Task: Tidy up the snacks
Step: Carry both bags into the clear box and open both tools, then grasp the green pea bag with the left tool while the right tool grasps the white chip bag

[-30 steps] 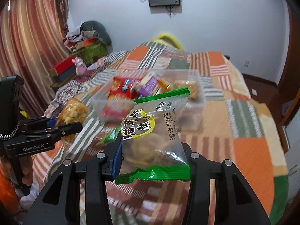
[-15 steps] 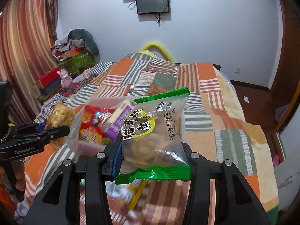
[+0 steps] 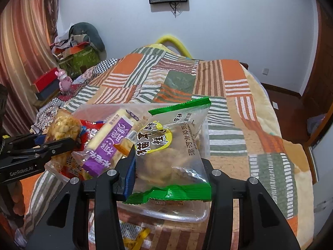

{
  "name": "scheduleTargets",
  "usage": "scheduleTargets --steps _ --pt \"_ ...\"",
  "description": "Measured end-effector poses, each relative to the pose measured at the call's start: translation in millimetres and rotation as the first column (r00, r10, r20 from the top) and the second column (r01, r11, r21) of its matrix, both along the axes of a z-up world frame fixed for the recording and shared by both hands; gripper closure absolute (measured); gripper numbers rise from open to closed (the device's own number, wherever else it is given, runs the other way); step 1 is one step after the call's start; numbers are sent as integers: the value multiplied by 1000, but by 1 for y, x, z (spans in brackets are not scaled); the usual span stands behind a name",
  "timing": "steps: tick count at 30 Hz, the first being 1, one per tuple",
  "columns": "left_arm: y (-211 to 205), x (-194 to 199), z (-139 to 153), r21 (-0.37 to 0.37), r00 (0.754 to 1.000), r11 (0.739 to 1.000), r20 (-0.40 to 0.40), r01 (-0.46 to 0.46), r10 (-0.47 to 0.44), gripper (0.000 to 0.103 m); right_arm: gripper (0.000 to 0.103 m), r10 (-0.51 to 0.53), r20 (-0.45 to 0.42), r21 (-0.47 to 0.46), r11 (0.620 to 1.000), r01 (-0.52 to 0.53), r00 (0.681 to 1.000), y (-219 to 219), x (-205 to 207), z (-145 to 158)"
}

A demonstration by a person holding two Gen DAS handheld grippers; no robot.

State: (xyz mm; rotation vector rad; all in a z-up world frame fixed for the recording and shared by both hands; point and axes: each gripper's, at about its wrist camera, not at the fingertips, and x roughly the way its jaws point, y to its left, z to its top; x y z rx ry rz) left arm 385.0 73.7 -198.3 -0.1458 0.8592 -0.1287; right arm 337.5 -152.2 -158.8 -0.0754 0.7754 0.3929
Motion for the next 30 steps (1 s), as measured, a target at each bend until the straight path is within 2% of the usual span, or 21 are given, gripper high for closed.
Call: scheduleTargets --steps 4,9,15,22,24,30 --pt "-3 0 -3 29 1000 1000 7 -9 8 56 55 1 -33 7 1000 -1 999 -6 1 -2" --pt "-7 -8 0 55 1000 998 7 -3 3 38 49 23 -55 1 1000 -23 998 -6 -6 0" --pt "-4 -29 8 14 1000 1000 -4 5 -5 36 40 28 -34 -5 1000 -29 999 -10 -22 9" --pt "-11 -60 18 7 1000 1000 3 31 -31 31 36 42 -14 -8 999 -42 999 -19 -45 18" --pt "-18 -67 18 5 999 999 -4 49 -49 31 32 45 -13 -6 999 -45 999 -20 -51 18" --pt "-48 -77 1 22 993 994 -52 111 -110 30 30 58 -25 -14 998 -59 998 -20 -65 11"
